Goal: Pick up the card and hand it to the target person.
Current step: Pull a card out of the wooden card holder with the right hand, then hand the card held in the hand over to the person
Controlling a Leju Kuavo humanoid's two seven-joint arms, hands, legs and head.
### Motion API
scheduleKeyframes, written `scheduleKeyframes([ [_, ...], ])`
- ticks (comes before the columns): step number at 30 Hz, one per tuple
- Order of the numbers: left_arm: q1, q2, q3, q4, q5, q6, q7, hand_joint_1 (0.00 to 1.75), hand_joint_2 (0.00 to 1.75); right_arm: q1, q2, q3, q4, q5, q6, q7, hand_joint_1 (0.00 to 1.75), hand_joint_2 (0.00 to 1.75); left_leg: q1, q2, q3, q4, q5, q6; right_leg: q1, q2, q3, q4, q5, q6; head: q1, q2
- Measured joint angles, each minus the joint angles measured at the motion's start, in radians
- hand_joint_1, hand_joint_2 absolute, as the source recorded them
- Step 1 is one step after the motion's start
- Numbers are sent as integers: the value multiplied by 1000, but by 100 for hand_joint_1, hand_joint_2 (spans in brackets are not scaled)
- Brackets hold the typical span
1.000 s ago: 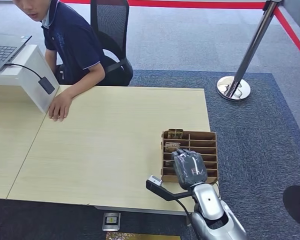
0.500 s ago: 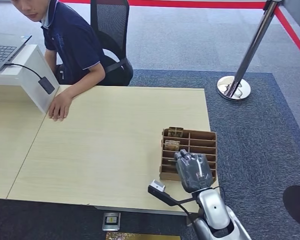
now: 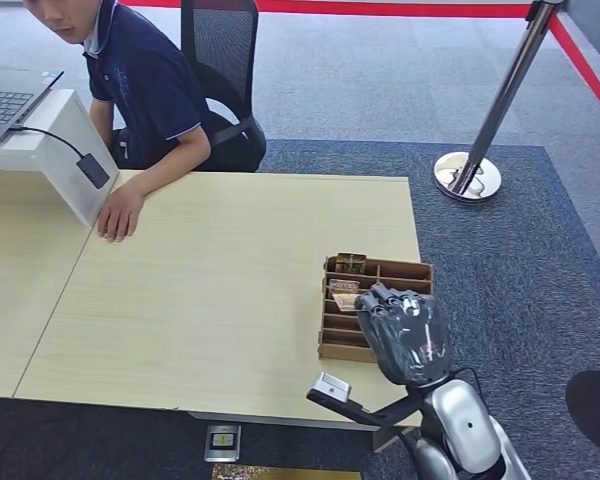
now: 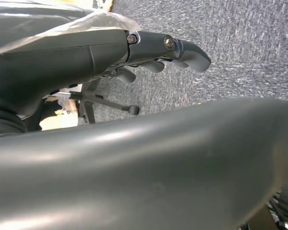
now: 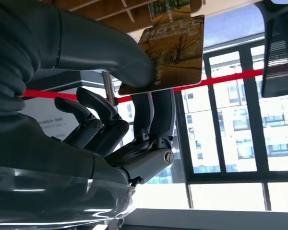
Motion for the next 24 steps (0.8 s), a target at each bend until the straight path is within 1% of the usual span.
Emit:
scheduleKeyframes([
  [3,-1,0,1,0,0,0,-2,0,0,-65,11,12,14,-33,17,-33,175,175,0,0,0,0,0,0,0,0,0,0,0,0,0,0],
  [6,-4,-1,1,0,0,-2,-6,0,0,-172,44,43,78,-71,34,-51,175,175,0,1,0,0,1,-1,0,0,0,1,1,-1,0,0],
  [9,-8,-1,1,0,-1,-5,-8,0,0,-302,99,85,181,-113,50,-57,175,175,0,1,0,0,3,-2,0,0,-1,2,2,-1,0,0],
  [11,-10,-1,1,0,-1,-6,-8,0,0,-388,146,111,263,-136,57,-61,175,175,0,1,0,0,4,-2,0,0,-2,3,2,-2,0,0],
  [14,-12,-2,4,0,0,-7,-5,0,0,-490,214,137,379,-150,59,-63,175,175,1,1,-1,0,4,-3,1,0,-2,3,2,-2,0,0],
  [17,-13,-3,7,0,-2,-7,5,0,0,-565,275,150,489,-151,59,-60,175,175,1,1,-1,0,4,-3,1,0,-2,4,2,-2,0,0],
  [19,-13,-3,8,0,-4,-7,9,0,0,-600,306,153,546,-151,60,-57,175,175,1,1,-1,0,4,-3,1,0,-2,4,2,-2,0,0],
  [24,-13,-2,8,1,-22,-9,21,0,0,-667,358,158,676,-148,61,-43,175,175,1,1,-2,0,4,-3,1,0,-2,3,2,-2,0,0],
])
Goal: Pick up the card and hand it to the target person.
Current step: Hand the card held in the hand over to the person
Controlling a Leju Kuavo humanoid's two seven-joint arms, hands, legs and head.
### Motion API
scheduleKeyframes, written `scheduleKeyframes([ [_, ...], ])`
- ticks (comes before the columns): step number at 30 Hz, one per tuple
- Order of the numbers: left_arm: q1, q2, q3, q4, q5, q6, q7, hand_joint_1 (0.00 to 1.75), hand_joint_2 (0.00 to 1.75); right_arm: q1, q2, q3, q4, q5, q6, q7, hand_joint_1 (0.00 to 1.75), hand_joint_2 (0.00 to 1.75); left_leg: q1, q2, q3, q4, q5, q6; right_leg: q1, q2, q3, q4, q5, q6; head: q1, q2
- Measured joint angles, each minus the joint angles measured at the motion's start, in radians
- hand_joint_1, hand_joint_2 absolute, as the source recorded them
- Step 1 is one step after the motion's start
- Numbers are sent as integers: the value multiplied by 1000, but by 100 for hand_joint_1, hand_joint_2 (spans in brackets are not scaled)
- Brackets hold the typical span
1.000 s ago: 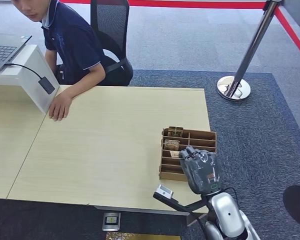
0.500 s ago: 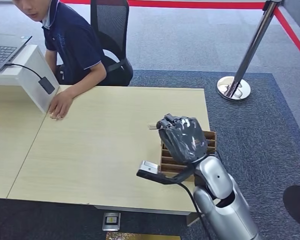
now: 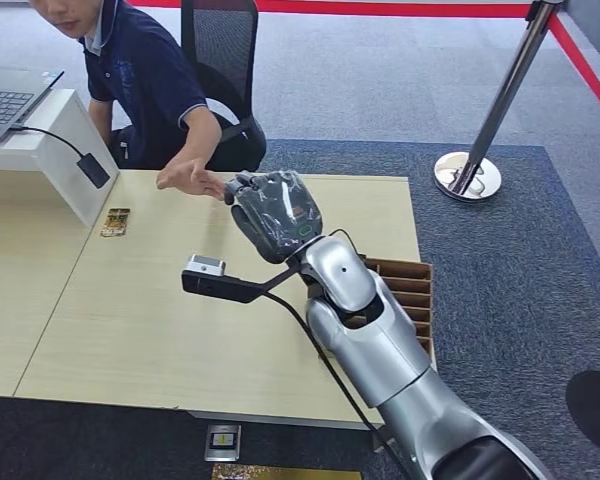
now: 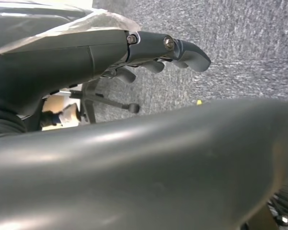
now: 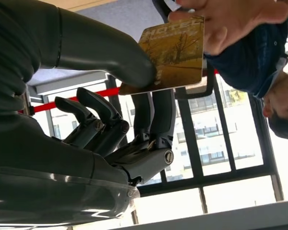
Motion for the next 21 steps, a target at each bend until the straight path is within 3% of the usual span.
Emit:
scheduleKeyframes([
  [8,0,0,-1,0,-19,-5,10,0,0,-87,60,-1,250,-12,-52,-21,175,175,0,0,0,0,0,0,0,0,0,0,0,0,0,0],
  [20,-1,3,-3,0,-28,0,12,0,0,-102,77,-1,353,-20,-70,-23,175,175,0,0,0,0,0,0,0,0,0,0,1,0,0,0],
  [21,-1,3,-3,0,-28,0,12,0,0,-102,78,-1,355,-21,-72,-23,131,175,0,0,0,0,0,0,0,0,0,0,1,0,0,0],
])
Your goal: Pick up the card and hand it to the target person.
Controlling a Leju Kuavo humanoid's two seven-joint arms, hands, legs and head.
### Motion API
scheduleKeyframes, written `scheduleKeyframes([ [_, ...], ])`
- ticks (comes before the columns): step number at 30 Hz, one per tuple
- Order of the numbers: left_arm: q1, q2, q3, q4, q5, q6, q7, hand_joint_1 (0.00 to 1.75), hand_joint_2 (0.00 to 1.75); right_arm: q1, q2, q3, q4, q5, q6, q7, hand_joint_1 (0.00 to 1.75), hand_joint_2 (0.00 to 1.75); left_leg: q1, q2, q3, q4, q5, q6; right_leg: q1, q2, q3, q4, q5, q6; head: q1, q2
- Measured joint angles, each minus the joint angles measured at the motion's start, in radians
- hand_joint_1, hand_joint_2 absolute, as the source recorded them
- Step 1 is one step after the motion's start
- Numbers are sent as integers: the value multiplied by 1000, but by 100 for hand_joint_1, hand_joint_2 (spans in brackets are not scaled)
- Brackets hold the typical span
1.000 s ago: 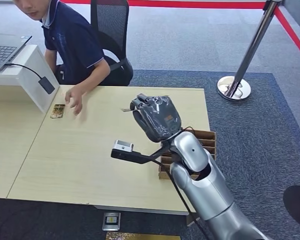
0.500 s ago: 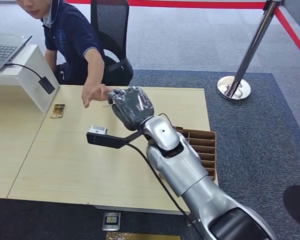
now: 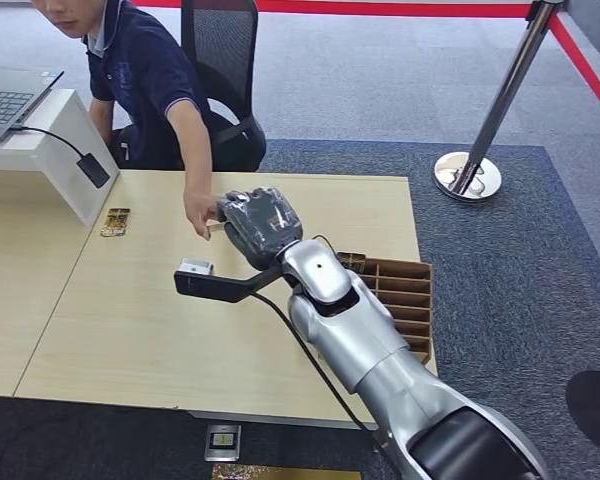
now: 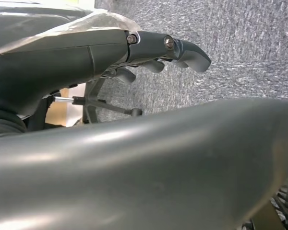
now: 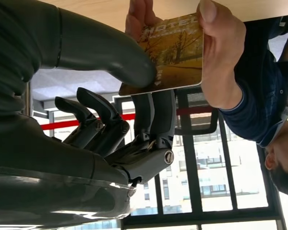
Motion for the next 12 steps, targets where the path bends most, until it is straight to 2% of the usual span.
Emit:
scheduleKeyframes([
  [3,0,1,0,0,0,0,-4,0,0,1,0,-4,0,-25,-9,-3,0,175,0,0,0,0,0,0,0,0,0,0,0,0,0,0],
  [7,0,5,-1,0,3,1,-11,0,0,31,-4,-35,-43,-115,-28,-35,0,175,0,0,0,0,0,0,0,0,0,0,0,0,0,0],
  [12,0,9,-1,0,11,1,-17,0,0,131,-33,-86,-195,-220,-36,-64,0,175,0,0,-1,0,0,0,0,0,-1,-1,0,0,0,0],
])
